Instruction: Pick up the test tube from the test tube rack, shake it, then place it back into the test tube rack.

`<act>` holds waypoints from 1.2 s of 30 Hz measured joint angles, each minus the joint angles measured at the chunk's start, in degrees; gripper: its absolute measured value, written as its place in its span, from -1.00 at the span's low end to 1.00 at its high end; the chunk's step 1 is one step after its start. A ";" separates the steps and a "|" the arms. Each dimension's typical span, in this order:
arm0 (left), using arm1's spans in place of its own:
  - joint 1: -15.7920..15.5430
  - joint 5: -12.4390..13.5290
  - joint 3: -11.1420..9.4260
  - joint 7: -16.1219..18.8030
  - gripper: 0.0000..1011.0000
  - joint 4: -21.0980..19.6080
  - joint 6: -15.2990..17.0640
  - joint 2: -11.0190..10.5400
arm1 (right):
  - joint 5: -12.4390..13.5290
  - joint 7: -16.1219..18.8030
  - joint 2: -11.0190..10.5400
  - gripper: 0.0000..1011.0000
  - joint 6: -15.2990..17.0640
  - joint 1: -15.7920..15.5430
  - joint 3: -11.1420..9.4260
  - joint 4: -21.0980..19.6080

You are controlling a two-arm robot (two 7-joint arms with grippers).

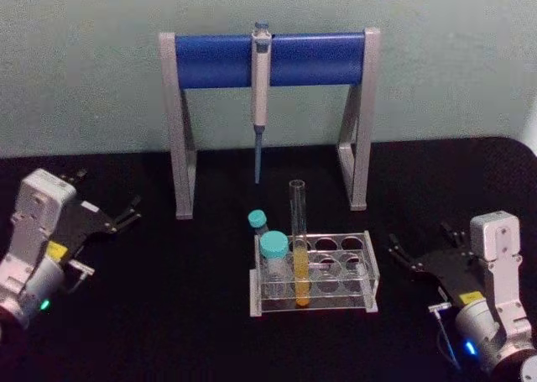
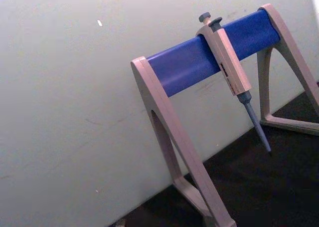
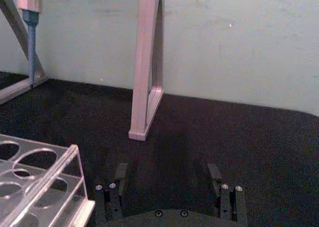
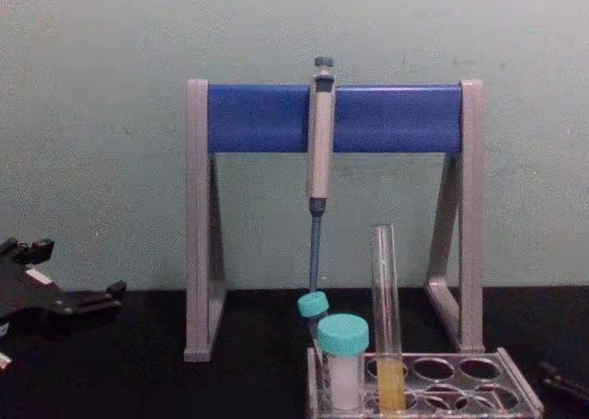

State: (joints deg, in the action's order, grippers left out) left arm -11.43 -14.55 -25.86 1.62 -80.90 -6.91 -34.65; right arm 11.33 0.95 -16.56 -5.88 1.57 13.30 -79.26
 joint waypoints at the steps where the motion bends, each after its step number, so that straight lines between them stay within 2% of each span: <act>1: 0.00 0.00 0.00 0.00 0.98 0.00 0.00 0.00 | 0.03 0.16 0.11 0.98 0.13 0.08 -0.07 0.28; 36: 0.00 0.00 0.00 0.00 0.98 0.00 0.00 0.00 | 0.15 0.04 -0.15 0.98 -0.07 0.01 0.15 -0.24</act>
State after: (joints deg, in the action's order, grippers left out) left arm -11.43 -14.55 -25.86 1.62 -80.90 -6.91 -34.64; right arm 11.47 0.99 -16.71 -5.95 1.58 13.45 -79.50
